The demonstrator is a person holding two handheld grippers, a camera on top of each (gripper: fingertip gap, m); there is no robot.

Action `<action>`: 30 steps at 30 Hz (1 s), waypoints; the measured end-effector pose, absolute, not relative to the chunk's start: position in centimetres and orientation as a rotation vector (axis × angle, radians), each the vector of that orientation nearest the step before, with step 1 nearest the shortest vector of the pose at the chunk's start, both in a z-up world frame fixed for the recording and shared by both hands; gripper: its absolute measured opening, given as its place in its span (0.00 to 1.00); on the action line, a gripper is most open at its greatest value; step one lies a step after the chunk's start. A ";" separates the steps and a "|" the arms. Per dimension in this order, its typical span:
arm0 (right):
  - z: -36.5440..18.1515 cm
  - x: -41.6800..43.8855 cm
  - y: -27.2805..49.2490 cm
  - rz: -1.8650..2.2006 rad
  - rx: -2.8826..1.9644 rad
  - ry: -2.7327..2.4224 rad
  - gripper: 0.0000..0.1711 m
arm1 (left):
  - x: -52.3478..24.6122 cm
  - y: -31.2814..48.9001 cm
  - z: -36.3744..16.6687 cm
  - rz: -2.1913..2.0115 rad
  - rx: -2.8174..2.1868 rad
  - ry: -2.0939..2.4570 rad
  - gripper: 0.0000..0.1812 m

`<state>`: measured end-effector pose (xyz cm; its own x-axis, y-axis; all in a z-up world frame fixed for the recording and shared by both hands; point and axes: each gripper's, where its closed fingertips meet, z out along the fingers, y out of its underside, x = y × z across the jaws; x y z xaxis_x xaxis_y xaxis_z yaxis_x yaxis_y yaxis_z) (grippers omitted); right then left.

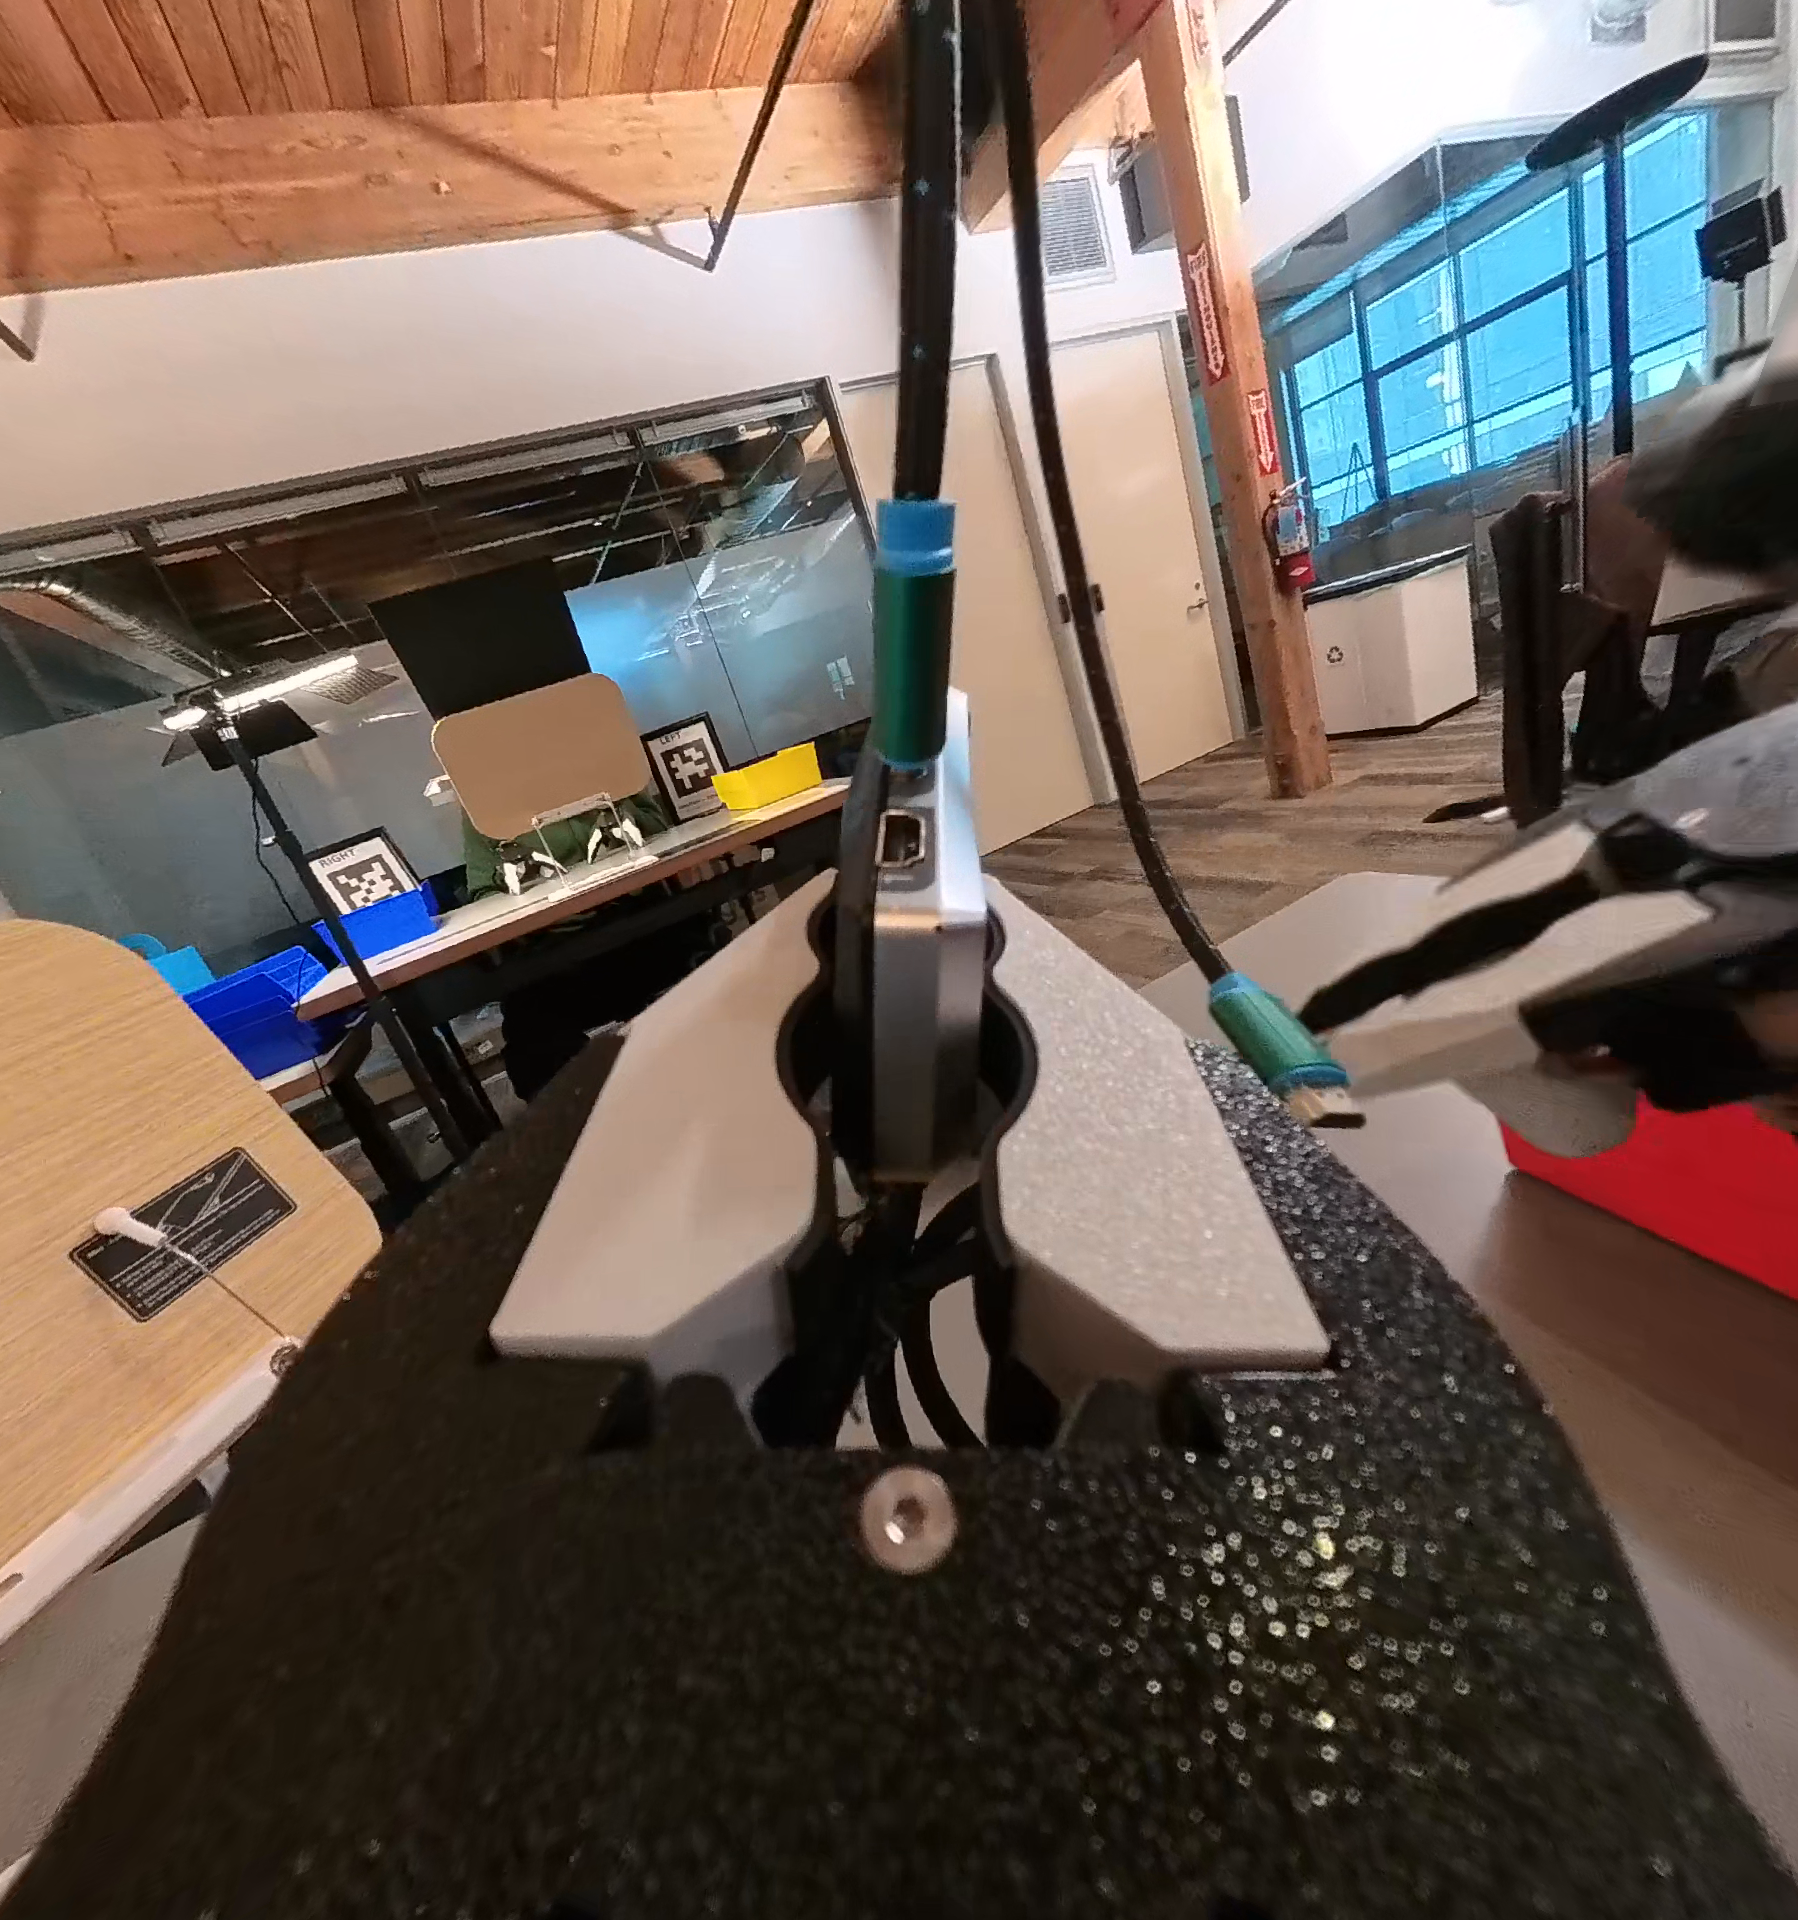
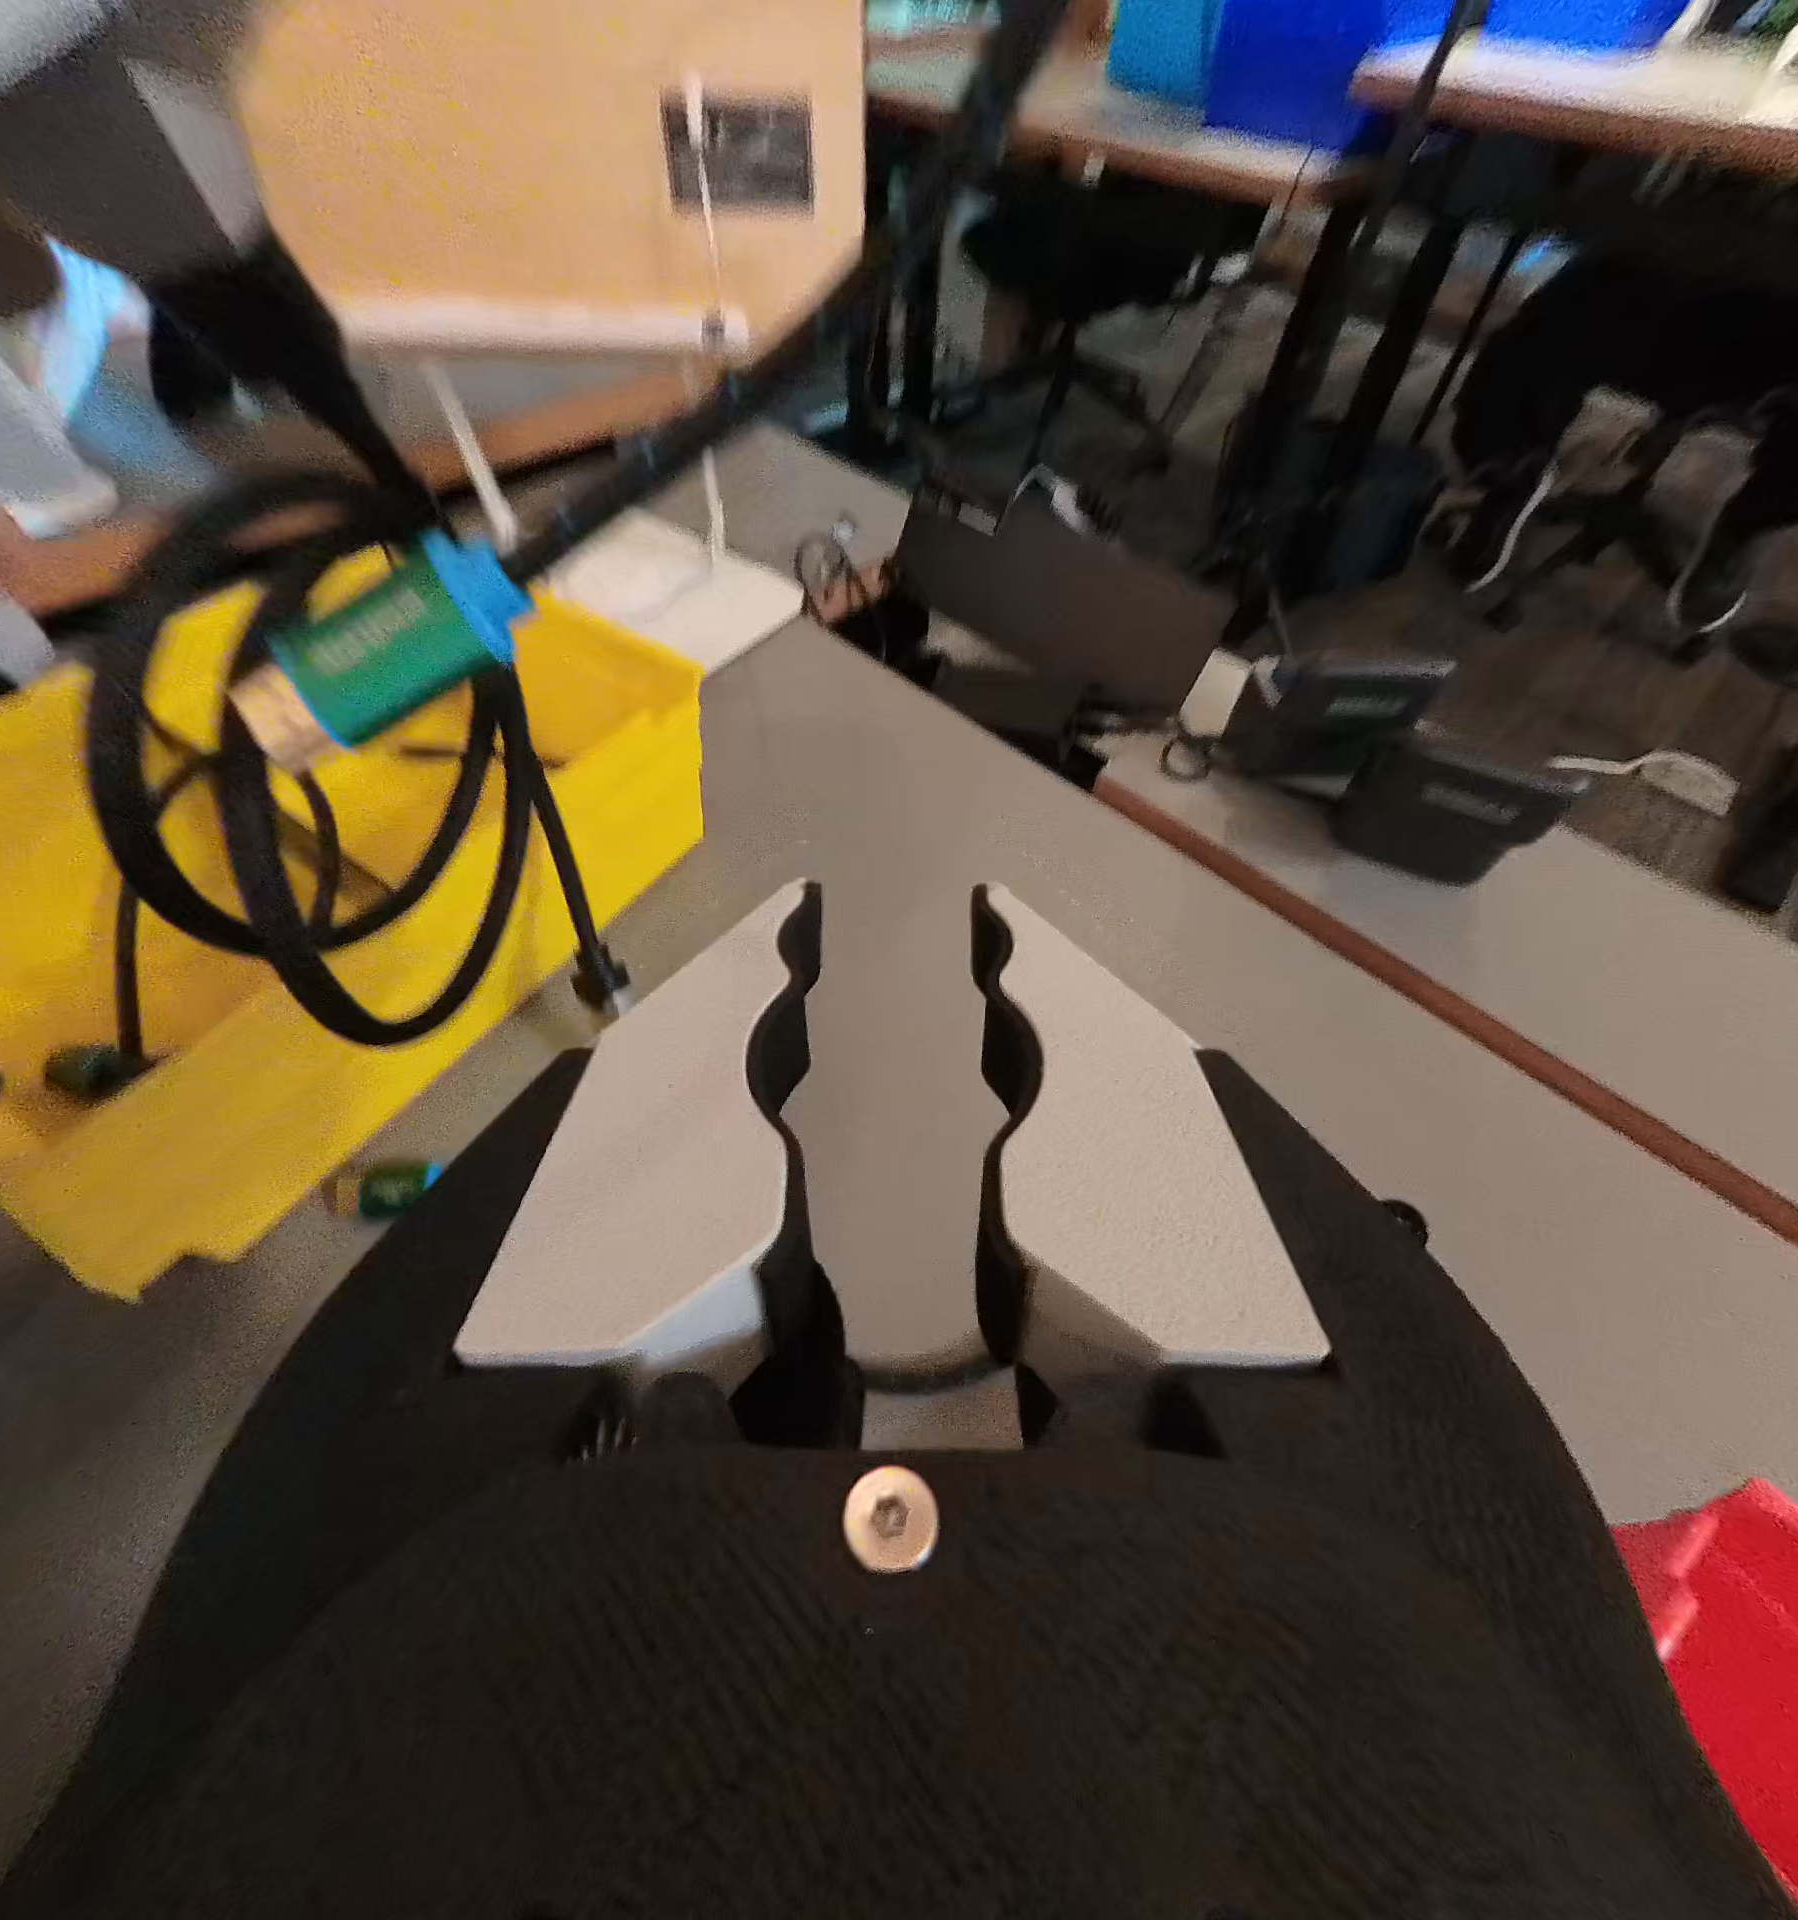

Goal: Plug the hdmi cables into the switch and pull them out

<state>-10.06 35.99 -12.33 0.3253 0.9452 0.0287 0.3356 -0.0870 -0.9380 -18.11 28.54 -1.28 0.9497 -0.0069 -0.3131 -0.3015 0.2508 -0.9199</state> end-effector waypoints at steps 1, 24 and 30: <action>-13.7 -10.2 36.0 0.773 -1.658 -1.238 0.15 | -18.1 28.5 -1.2 0.207 -1.306 0.274 0.10; -31.7 -15.4 21.2 0.577 -0.943 -2.548 0.13 | -19.6 28.0 -1.0 0.223 -1.292 0.249 0.10; -32.4 -15.7 20.9 0.642 -1.035 -2.553 0.14 | -19.5 28.0 -1.1 0.218 -1.292 0.262 0.10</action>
